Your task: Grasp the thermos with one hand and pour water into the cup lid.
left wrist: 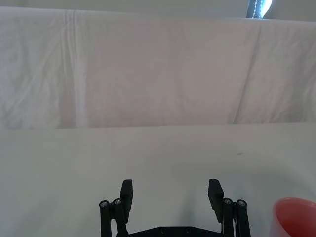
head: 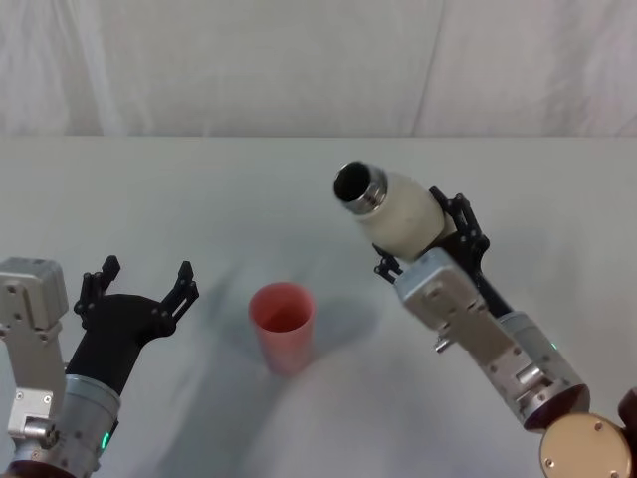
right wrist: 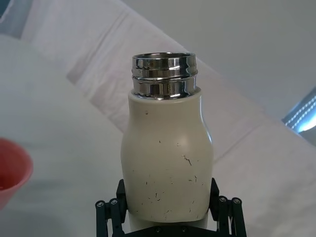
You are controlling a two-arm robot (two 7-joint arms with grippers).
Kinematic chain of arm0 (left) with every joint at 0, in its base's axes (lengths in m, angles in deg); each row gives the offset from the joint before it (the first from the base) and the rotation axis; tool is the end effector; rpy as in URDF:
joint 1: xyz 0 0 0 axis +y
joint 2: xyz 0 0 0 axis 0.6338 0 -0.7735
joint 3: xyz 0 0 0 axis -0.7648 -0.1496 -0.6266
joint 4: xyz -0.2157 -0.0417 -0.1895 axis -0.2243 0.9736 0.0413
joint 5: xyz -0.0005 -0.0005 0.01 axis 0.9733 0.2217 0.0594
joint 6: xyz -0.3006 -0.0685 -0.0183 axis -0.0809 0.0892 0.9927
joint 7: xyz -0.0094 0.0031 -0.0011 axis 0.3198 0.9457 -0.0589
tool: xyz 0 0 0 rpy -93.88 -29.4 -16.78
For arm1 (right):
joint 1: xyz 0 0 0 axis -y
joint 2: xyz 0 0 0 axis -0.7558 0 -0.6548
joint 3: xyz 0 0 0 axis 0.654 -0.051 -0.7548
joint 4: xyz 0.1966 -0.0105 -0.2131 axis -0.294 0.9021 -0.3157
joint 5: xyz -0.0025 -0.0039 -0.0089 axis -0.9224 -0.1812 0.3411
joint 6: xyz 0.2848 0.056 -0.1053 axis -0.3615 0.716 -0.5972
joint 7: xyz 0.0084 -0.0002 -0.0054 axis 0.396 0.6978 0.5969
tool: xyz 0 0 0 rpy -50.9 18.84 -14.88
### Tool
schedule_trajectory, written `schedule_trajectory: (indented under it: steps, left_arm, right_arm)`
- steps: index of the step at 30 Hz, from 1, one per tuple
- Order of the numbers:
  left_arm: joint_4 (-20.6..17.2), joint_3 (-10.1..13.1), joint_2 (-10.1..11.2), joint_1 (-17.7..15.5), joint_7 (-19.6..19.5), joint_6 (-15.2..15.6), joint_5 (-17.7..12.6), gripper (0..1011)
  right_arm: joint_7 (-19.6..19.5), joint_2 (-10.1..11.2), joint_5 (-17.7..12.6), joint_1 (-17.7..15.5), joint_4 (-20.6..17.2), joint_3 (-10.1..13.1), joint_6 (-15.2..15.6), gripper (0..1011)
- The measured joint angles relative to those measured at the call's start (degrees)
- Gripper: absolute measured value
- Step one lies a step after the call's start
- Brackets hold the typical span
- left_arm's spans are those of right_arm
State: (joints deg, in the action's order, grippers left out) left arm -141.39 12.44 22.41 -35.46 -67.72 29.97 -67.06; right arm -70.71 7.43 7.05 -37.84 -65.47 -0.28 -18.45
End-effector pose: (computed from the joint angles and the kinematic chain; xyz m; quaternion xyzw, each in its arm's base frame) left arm 0.2530 0.0375 -0.2853 -0.0175 0.0064 0.6616 0.7496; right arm 0.3097 0.0931 -0.2654 -0.1230 -0.3029 -0.4976 0.8035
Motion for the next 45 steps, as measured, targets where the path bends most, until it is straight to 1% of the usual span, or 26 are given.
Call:
schedule_trajectory:
  steps: [2,4,5,6,7,9,10,12,15,18,20,24,25,28,35,45]
  left_arm:
    - [0.0,0.0,0.0,0.0,0.0,0.0,0.0,1001]
    - [0.0,0.0,0.0,0.0,0.0,0.0,0.0,1001]
    - [0.0,0.0,0.0,0.0,0.0,0.0,0.0,1001]
    - [0.0,0.0,0.0,0.0,0.0,0.0,0.0,1001]
    - [0.0,0.0,0.0,0.0,0.0,0.0,0.0,1001]
    - [0.0,0.0,0.0,0.0,0.0,0.0,0.0,1001]
    - [0.0,0.0,0.0,0.0,0.0,0.0,0.0,1001]
    - [0.0,0.0,0.0,0.0,0.0,0.0,0.0,1001]
    - [0.0,0.0,0.0,0.0,0.0,0.0,0.0,1001]
    - [0.0,0.0,0.0,0.0,0.0,0.0,0.0,1001]
    - [0.0,0.0,0.0,0.0,0.0,0.0,0.0,1001]
    - [0.0,0.0,0.0,0.0,0.0,0.0,0.0,1001]
    - [0.0,0.0,0.0,0.0,0.0,0.0,0.0,1001]
    - [0.0,0.0,0.0,0.0,0.0,0.0,0.0,1001]
    - [0.0,0.0,0.0,0.0,0.0,0.0,0.0,1001]
    - [0.0,0.0,0.0,0.0,0.0,0.0,0.0,1001]
  right_arm:
    - [-0.02,0.49,2.62,0.08,0.26,-0.61,-0.26,958]
    - [-0.02,0.67,3.72,0.14,0.4,-0.86,-0.38,958]
    - [-0.02,0.9,4.86,0.28,0.61,-1.19,-0.54,958]
    - [-0.02,0.9,4.86,0.28,0.61,-1.19,-0.54,958]
    - [-0.12,1.1,6.22,0.43,0.86,-1.53,-0.67,958]
    - [-0.16,1.47,7.97,0.7,1.18,-2.08,-0.74,958]
    - [-0.16,1.47,7.97,0.7,1.18,-2.08,-0.74,958]
    - [-0.51,2.03,10.54,1.04,1.6,-2.89,-0.75,958]
    - [-0.84,2.36,12.18,1.3,1.91,-3.36,-0.72,958]
    - [-1.5,2.78,14.47,1.62,2.36,-4.02,-0.51,958]
    - [-1.62,2.86,14.91,1.69,2.48,-4.15,-0.46,958]
    - [-2.6,3.45,17.77,2.25,3.22,-5.02,-0.05,958]
    - [-2.6,3.45,17.77,2.25,3.22,-5.02,-0.05,958]
    - [-2.89,3.96,19.58,2.81,3.7,-5.62,0.24,958]
    - [-2.65,4.79,22.14,4.2,4.41,-6.7,1.1,958]
    - [-1.86,5.22,23.58,6.47,6.45,-7.75,1.4,958]
